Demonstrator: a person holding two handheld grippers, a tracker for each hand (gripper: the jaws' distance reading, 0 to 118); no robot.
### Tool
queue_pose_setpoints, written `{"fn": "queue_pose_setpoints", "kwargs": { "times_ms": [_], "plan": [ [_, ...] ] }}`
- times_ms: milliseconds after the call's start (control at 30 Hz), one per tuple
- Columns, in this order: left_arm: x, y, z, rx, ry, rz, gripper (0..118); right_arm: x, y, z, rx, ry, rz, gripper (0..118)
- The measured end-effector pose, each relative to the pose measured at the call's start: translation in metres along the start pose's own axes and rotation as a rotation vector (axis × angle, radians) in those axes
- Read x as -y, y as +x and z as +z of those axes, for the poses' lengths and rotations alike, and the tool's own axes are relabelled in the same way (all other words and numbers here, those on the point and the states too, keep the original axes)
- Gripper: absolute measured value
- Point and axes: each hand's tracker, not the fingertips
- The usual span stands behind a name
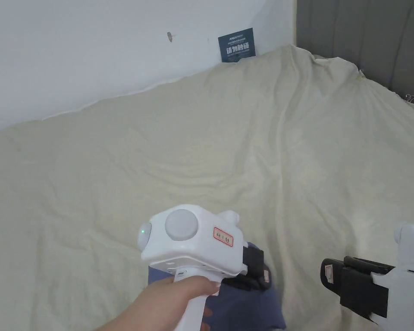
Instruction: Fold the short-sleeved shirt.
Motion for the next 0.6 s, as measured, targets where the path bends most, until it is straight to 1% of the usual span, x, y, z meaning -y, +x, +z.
{"fn": "queue_pose_setpoints", "kwargs": {
  "times_ms": [67, 100, 133, 167, 233, 267, 333, 367, 433, 500, 567, 600],
  "plan": [
    [0.003, 0.003, 0.01, 0.205, 0.021, 0.061, 4, -0.001, 0.0, 0.003, 0.005, 0.005, -0.001, 0],
    [0.006, 0.003, 0.017, 0.278, 0.051, 0.083, 4, -0.001, -0.001, 0.004, 0.007, 0.007, -0.003, 0],
    [0.011, 0.007, 0.027, 0.308, 0.091, 0.087, 4, -0.002, -0.002, 0.006, 0.006, 0.011, -0.007, 0],
    [0.02, 0.013, 0.046, 0.308, 0.151, 0.08, 4, -0.004, -0.004, 0.01, 0.001, 0.017, -0.013, 0],
    [0.036, 0.015, 0.085, 0.245, 0.295, 0.031, 4, -0.009, -0.01, 0.019, -0.015, 0.027, -0.014, 0],
    [0.047, 0.016, 0.111, 0.19, 0.36, -0.007, 4, -0.013, -0.014, 0.025, -0.023, 0.035, 0.0, 0],
    [0.067, 0.018, 0.163, 0.056, 0.495, -0.128, 2, -0.02, -0.027, 0.039, -0.039, 0.089, 0.064, 0],
    [0.082, 0.022, 0.191, -0.044, 0.608, -0.204, 0, -0.024, -0.036, 0.047, -0.049, 0.13, 0.102, 0],
    [0.108, 0.025, 0.238, -0.186, 0.824, -0.28, 0, -0.031, -0.053, 0.06, -0.068, 0.208, 0.159, 0],
    [0.141, 0.029, 0.278, -0.245, 0.986, -0.267, 0, -0.039, -0.073, 0.073, -0.106, 0.29, 0.184, 0],
    [0.172, 0.029, 0.302, -0.369, 1.129, -0.227, 0, -0.041, -0.092, 0.084, -0.163, 0.374, 0.199, 0],
    [0.188, 0.03, 0.309, -0.423, 1.193, -0.21, 0, -0.04, -0.101, 0.088, -0.176, 0.421, 0.22, 0]
  ]
}}
